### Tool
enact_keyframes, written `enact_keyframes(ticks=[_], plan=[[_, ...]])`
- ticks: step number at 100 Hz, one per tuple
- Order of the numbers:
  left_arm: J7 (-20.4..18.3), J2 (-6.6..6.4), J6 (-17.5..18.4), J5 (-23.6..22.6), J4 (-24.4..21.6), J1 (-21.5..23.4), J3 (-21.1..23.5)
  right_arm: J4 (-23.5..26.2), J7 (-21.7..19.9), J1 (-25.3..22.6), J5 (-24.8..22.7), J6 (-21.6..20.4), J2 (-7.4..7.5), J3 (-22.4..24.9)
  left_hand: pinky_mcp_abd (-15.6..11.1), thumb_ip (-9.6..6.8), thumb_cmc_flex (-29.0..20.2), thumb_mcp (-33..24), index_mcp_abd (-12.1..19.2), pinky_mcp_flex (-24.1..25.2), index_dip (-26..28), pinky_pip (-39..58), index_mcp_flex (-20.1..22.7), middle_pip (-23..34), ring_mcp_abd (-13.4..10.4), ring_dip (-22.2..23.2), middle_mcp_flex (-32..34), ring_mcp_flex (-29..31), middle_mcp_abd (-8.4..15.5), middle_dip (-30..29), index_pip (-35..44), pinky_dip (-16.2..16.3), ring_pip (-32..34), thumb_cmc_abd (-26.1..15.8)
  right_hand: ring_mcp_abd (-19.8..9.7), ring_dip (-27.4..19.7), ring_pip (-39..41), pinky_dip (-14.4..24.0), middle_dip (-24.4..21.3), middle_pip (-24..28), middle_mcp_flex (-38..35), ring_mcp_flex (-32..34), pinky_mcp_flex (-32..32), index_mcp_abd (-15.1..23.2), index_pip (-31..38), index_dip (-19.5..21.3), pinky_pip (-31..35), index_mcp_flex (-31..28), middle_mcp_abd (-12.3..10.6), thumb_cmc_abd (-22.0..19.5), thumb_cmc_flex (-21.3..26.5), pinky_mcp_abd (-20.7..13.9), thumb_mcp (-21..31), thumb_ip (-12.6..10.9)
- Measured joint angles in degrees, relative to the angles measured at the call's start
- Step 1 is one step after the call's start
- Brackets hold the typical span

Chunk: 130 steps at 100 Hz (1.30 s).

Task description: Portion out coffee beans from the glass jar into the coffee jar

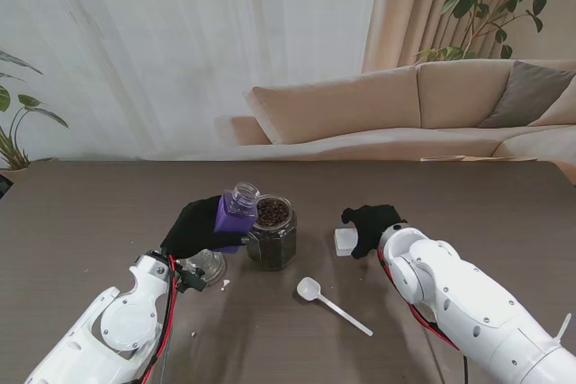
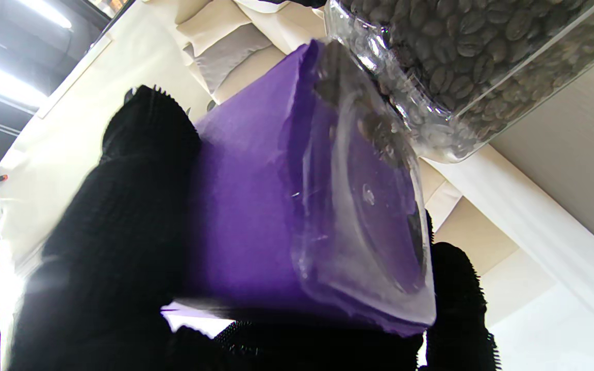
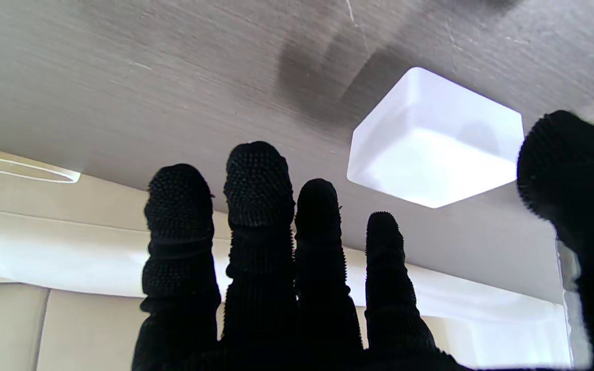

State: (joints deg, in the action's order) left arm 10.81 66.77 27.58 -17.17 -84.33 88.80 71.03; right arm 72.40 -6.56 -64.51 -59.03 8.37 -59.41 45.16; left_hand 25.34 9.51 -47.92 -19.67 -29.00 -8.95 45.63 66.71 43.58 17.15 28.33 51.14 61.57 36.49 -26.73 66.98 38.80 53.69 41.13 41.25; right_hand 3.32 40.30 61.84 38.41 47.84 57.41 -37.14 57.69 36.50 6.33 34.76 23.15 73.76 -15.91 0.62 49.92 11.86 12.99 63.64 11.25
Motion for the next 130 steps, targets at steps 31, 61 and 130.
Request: enact_keyframes(ticks=[31,61,130], plan=[[0.06,0.0,-0.13,-0.05,-0.33,0.24,0.08,-7.01,4.88,4.57,3.38,1.23,-0.92,-6.77,0.0,0.0,0.0,0.0,0.0,0.0,0.0,0.0,0.0,0.0,0.0,0.0,0.0,0.0,0.0,0.0,0.0,0.0,0.0,0.0,-1.31,0.0,0.9,0.02,0.01,0.37,-0.21,0.74,0.0,-0.49,4.27,-1.39,1.41,-1.82,-0.04,2.89,-0.05,-0.07,1.39,0.09],[0.0,0.0,-0.3,-0.02,-0.39,0.24,0.03,-11.7,8.67,7.13,6.01,0.56,-1.84,-10.85,0.0,0.0,0.0,0.0,0.0,0.0,0.0,0.0,0.0,0.0,0.0,0.0,0.0,0.0,0.0,0.0,0.0,0.0,0.0,0.0,-2.32,0.0,1.59,0.03,0.01,0.58,-4.32,2.95,0.02,1.17,8.66,0.92,2.38,-10.22,-0.21,5.6,0.12,-0.1,2.73,0.09],[0.1,0.0,-0.54,-0.08,-0.92,0.66,0.28,-19.0,16.47,12.12,9.76,-2.36,-4.07,-17.8,0.0,0.0,0.0,0.0,0.0,0.0,0.0,0.0,0.0,0.0,0.0,0.0,0.0,0.0,0.0,0.0,0.0,0.0,0.0,0.0,-4.32,-0.07,1.75,0.0,1.26,-0.28,-22.94,13.38,0.07,-4.66,13.48,-3.7,4.39,-27.94,-0.6,8.67,3.75,-0.29,-1.43,11.6]])
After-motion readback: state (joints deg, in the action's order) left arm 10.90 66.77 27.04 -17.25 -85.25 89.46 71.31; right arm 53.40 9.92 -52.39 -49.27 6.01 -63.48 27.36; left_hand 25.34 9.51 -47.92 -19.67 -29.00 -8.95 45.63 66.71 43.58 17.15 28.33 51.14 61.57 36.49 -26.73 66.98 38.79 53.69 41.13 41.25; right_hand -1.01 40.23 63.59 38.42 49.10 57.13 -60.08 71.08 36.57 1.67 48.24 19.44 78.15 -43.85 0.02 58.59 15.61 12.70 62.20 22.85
